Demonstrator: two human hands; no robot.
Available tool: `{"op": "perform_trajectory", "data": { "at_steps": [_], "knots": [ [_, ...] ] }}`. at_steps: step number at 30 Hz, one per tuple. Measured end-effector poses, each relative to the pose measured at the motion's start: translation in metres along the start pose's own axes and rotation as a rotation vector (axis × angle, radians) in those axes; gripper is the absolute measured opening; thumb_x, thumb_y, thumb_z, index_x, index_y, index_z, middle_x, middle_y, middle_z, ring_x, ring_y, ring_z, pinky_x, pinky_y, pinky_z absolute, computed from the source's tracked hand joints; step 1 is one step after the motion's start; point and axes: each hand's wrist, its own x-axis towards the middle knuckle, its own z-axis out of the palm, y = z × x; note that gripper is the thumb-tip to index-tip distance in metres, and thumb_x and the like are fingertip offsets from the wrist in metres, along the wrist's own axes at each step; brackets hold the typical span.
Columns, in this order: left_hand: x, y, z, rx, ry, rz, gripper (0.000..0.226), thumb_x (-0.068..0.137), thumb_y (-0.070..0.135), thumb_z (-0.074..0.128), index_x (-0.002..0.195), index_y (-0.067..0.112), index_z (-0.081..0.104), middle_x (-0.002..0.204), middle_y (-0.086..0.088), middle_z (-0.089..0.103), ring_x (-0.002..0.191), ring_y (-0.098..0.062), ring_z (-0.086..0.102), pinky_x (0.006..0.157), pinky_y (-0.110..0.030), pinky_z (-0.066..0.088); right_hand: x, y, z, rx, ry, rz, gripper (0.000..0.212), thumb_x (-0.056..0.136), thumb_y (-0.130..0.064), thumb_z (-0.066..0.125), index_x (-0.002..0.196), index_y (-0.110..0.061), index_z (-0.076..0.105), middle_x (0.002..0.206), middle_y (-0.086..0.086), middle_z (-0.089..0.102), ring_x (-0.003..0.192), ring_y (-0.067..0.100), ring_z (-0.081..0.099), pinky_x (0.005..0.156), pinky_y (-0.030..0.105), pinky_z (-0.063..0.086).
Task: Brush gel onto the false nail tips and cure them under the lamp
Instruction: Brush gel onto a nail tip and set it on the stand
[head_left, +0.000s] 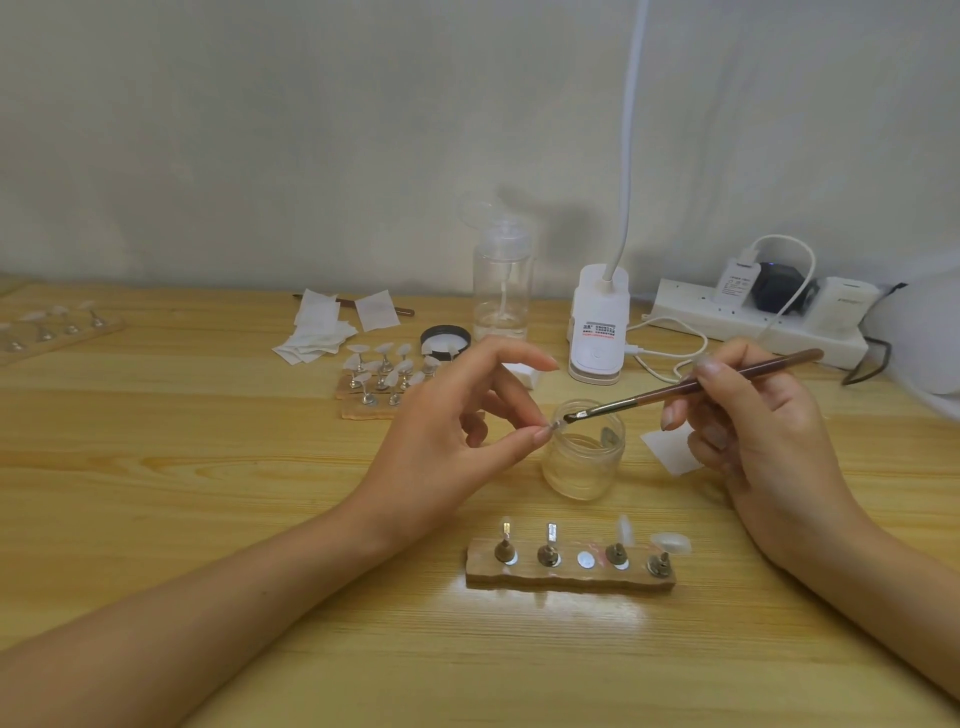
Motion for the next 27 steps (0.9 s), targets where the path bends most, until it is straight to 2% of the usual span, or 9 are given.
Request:
{"op": "perform_trajectory", "data": {
  "at_steps": [2,4,8,12,16,20,24,27],
  "knots": [
    [0.0,0.0002,0.0,0.0,-0.001,-0.001,0.038,0.089,0.006,0.076,0.119,0.023,0.061,0.083,0.007,0.07,0.085,-0.013,0.069,0.059,-0.039,0.046,-0.0001,0.0002,-0.0001,0.018,-0.024,-0.023,0.022,0.091,-0.032,0.064,0.074,-0.025,0.052,0.063,0.008,0.065,0.046,0.006,0.037,0.041,0.015,0.029],
    [0.0001,0.0001,0.0001,-0.001,-0.002,-0.002,0.038,0.089,0.006,0.076,0.119,0.023,0.061,0.083,0.008,0.07,0.084,-0.012,0.069,0.059,-0.039,0.046,-0.0009,0.0005,0.0012,0.001,-0.049,-0.023,0.02,0.09,-0.033,0.062,0.074,-0.025,0.053,0.064,0.009,0.065,0.046,0.007,0.038,0.04,0.015,0.029],
    [0.0,-0.0001,0.0001,0.003,0.001,0.001,0.038,0.089,0.006,0.076,0.119,0.023,0.061,0.084,0.008,0.07,0.085,-0.013,0.069,0.059,-0.039,0.046,0.0002,0.0001,0.0006,-0.003,0.002,0.005,0.021,0.082,-0.037,0.062,0.078,-0.02,0.05,0.062,0.008,0.064,0.047,0.009,0.032,0.04,0.016,0.027],
    [0.0001,-0.0001,-0.0001,0.002,0.001,0.001,0.038,0.089,0.006,0.076,0.119,0.023,0.061,0.084,0.008,0.07,0.085,-0.013,0.069,0.059,-0.041,0.046,-0.0007,0.0001,0.0007,0.0,-0.044,-0.033,0.02,0.089,-0.034,0.063,0.071,-0.028,0.054,0.063,0.008,0.065,0.046,0.007,0.037,0.04,0.015,0.03],
    [0.0,-0.001,-0.0002,0.004,-0.001,0.006,0.038,0.089,0.007,0.076,0.12,0.023,0.061,0.085,0.007,0.07,0.086,-0.015,0.07,0.059,-0.043,0.047,0.0,0.001,0.001,-0.022,0.004,0.004,0.016,0.084,-0.033,0.06,0.076,-0.022,0.052,0.062,0.009,0.064,0.046,0.009,0.032,0.039,0.017,0.025],
    [0.0002,-0.0008,-0.0002,-0.001,0.0,0.003,0.038,0.089,0.007,0.076,0.119,0.024,0.061,0.084,0.007,0.07,0.087,-0.017,0.07,0.058,-0.043,0.046,-0.0007,-0.0008,0.0004,0.014,-0.033,-0.034,0.02,0.09,-0.032,0.062,0.072,-0.028,0.054,0.063,0.007,0.065,0.046,0.007,0.037,0.04,0.015,0.027],
    [0.0001,-0.0013,-0.0001,0.005,-0.002,0.001,0.038,0.089,0.007,0.076,0.119,0.024,0.061,0.084,0.009,0.07,0.086,-0.015,0.07,0.058,-0.044,0.046,-0.0012,-0.0002,0.0027,-0.023,-0.022,-0.003,0.017,0.086,-0.032,0.058,0.077,-0.02,0.05,0.063,0.007,0.065,0.047,0.009,0.036,0.04,0.016,0.028],
    [0.0002,-0.0016,0.0001,0.005,0.0,0.005,0.038,0.089,0.007,0.076,0.12,0.023,0.061,0.084,0.008,0.07,0.086,-0.016,0.07,0.057,-0.042,0.046,-0.0001,-0.0004,0.0009,-0.001,0.008,0.0,0.019,0.085,-0.035,0.06,0.076,-0.021,0.05,0.062,0.007,0.064,0.046,0.008,0.033,0.04,0.016,0.026]
  ]
}}
